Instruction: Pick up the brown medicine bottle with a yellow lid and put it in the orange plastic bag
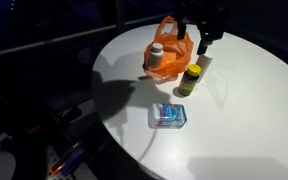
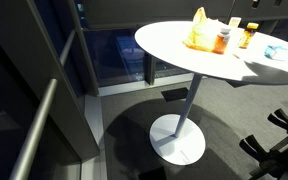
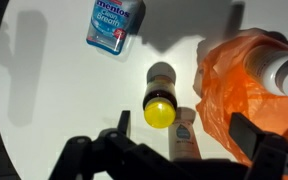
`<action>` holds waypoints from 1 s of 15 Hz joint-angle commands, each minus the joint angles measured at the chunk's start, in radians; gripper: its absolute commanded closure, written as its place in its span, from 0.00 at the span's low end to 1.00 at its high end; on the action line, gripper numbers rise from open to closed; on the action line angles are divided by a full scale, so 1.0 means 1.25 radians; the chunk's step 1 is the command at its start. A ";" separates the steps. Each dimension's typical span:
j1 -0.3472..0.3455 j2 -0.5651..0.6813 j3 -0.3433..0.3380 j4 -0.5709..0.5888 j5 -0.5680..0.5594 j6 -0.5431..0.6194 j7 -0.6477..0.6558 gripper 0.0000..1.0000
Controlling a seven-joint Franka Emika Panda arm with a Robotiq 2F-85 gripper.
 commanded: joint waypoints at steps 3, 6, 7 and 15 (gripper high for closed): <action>0.008 0.021 -0.014 -0.006 -0.036 0.083 0.080 0.00; 0.012 0.048 -0.018 -0.005 -0.048 0.111 0.123 0.00; 0.014 0.056 -0.020 -0.005 -0.051 0.106 0.133 0.00; 0.025 0.071 -0.038 -0.040 -0.107 0.103 0.168 0.00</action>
